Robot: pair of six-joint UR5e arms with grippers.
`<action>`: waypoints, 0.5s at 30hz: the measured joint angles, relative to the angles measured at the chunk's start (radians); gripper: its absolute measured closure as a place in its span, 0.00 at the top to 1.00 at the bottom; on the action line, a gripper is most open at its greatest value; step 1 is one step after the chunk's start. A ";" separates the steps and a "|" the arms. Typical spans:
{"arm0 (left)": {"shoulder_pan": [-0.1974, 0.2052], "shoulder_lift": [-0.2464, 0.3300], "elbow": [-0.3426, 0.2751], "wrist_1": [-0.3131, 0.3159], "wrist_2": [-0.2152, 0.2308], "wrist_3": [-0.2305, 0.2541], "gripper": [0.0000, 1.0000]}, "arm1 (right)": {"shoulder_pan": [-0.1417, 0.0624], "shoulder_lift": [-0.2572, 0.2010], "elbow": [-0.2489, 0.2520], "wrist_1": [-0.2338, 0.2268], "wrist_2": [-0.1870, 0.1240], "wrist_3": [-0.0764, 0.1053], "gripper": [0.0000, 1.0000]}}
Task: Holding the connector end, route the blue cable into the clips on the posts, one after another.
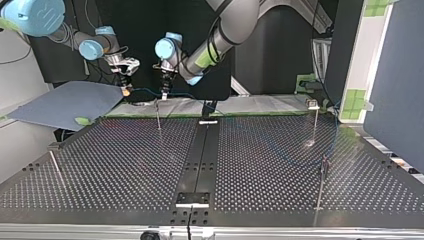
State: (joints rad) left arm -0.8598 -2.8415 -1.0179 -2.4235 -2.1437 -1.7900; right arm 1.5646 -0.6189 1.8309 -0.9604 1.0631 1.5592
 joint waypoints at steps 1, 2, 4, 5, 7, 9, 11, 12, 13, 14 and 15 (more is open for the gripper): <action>-0.002 -0.005 0.000 -0.003 -0.001 0.000 0.00 | 0.000 0.000 0.000 0.003 -0.004 -0.007 0.00; -0.003 -0.011 0.000 -0.005 -0.001 0.000 0.00 | 0.000 0.000 0.000 0.005 -0.008 -0.014 0.00; -0.005 -0.020 0.000 -0.008 -0.002 0.000 0.00 | -0.003 0.000 0.000 0.008 -0.010 -0.020 0.00; -0.006 -0.023 0.000 -0.008 -0.002 -0.001 0.00 | -0.004 0.000 0.000 0.007 -0.010 -0.021 0.00; -0.004 -0.026 0.003 -0.008 -0.001 -0.005 0.00 | -0.006 0.000 0.000 0.006 -0.010 -0.020 0.00; -0.002 -0.027 0.008 -0.008 0.006 -0.013 0.00 | -0.008 0.000 0.000 0.002 -0.010 -0.015 0.00; -0.001 -0.027 0.013 -0.006 0.012 -0.018 0.00 | -0.009 0.000 -0.001 -0.006 -0.009 -0.006 0.00; 0.000 -0.027 0.018 -0.005 0.016 -0.021 0.00 | -0.009 0.000 -0.002 -0.010 -0.009 -0.002 0.00; 0.000 -0.027 0.021 -0.004 0.018 -0.023 0.00 | -0.009 0.000 -0.003 -0.014 -0.009 0.002 0.00; 0.000 -0.027 0.025 -0.003 0.020 -0.024 0.00 | -0.010 0.000 -0.005 -0.017 -0.010 0.006 0.00; 0.001 -0.027 0.030 -0.003 0.023 -0.026 0.00 | -0.010 0.000 -0.006 -0.019 -0.011 0.007 0.00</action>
State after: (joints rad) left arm -0.8588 -2.8688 -0.9875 -2.4266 -2.1208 -1.8157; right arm 1.5550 -0.6184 1.8246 -0.9790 1.0522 1.5666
